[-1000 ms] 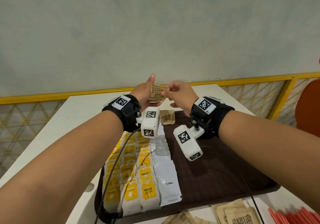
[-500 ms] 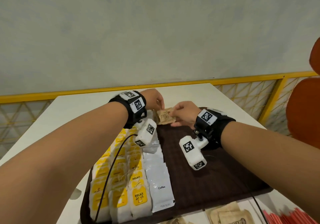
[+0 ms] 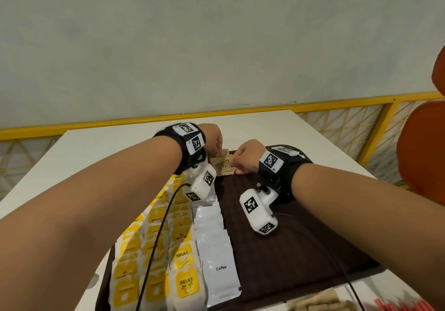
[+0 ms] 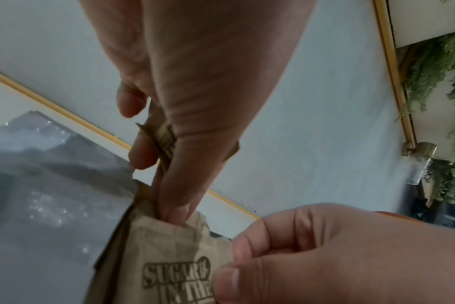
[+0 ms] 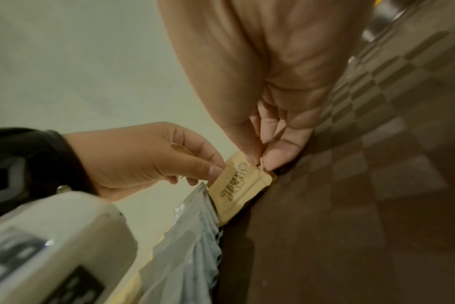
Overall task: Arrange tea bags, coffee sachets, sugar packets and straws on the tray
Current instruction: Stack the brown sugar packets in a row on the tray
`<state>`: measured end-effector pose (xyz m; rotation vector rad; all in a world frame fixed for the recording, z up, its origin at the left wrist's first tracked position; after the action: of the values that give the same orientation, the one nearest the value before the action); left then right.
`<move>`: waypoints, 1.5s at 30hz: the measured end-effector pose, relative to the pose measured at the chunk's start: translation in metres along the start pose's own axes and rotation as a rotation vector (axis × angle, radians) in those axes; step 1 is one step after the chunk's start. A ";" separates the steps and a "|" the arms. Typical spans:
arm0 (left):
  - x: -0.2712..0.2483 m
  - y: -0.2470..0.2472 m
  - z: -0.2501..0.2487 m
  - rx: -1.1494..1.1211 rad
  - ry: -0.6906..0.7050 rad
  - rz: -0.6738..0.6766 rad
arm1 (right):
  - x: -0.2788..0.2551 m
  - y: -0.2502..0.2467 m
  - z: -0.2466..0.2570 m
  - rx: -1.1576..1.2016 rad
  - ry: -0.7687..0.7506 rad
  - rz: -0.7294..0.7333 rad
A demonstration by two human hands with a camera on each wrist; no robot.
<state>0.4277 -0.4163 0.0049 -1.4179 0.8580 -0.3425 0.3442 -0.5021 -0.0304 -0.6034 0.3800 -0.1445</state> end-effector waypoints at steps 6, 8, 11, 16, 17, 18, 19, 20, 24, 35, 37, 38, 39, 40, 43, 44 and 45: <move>-0.001 -0.011 0.008 -0.034 -0.026 -0.059 | 0.001 0.002 0.001 0.033 0.067 -0.018; 0.000 -0.012 0.009 -0.045 -0.031 -0.058 | -0.001 0.004 0.000 0.082 0.081 -0.027; 0.000 -0.010 0.008 -0.061 -0.018 -0.045 | -0.003 0.004 -0.002 0.054 0.079 -0.026; -0.001 -0.008 0.008 -0.068 -0.024 -0.037 | -0.008 0.003 -0.003 0.075 0.078 -0.008; -0.001 -0.007 0.009 -0.071 -0.029 -0.033 | -0.009 0.003 -0.003 0.077 0.073 -0.004; 0.000 -0.006 0.009 -0.076 -0.034 -0.029 | -0.009 0.003 -0.004 0.081 0.070 -0.003; -0.001 -0.005 0.010 -0.081 -0.038 -0.024 | -0.010 0.003 -0.004 0.090 0.069 -0.002; -0.001 -0.004 0.010 -0.084 -0.040 -0.019 | -0.010 0.003 -0.005 0.103 0.066 -0.001; -0.001 0.000 0.008 -0.075 -0.044 0.002 | -0.009 0.005 -0.004 0.091 0.040 -0.018; 0.006 0.007 0.006 -0.020 -0.063 0.011 | -0.003 0.007 -0.001 0.009 -0.010 -0.062; 0.007 0.009 0.007 -0.023 -0.064 0.031 | -0.002 0.006 -0.002 0.015 -0.015 -0.061; 0.008 0.009 0.008 -0.024 -0.064 0.030 | -0.001 0.006 -0.003 0.018 -0.018 -0.061; 0.009 0.009 0.008 -0.021 -0.068 0.024 | -0.001 0.006 -0.003 0.024 -0.020 -0.057; 0.009 0.009 0.008 -0.017 -0.071 0.017 | 0.000 0.006 -0.004 0.029 -0.021 -0.052; 0.008 0.008 0.009 -0.007 -0.081 0.006 | 0.002 0.004 -0.006 0.065 -0.043 -0.031; 0.008 0.009 0.009 -0.005 -0.077 0.010 | 0.002 0.003 -0.007 0.083 -0.052 -0.022; 0.007 0.009 0.009 -0.008 -0.076 0.018 | 0.002 0.003 -0.007 0.093 -0.058 -0.013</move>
<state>0.4360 -0.4132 -0.0062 -1.4210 0.8107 -0.2698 0.3430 -0.5037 -0.0381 -0.5177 0.3116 -0.1560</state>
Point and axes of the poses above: each hand's wrist, its own x-axis towards the middle knuckle, its own y-axis out of the palm, z = x × y, the point moved 6 cm from there along x, towards the middle knuckle, and after that the axes turned 8 degrees about z, right-handed, at the moved point
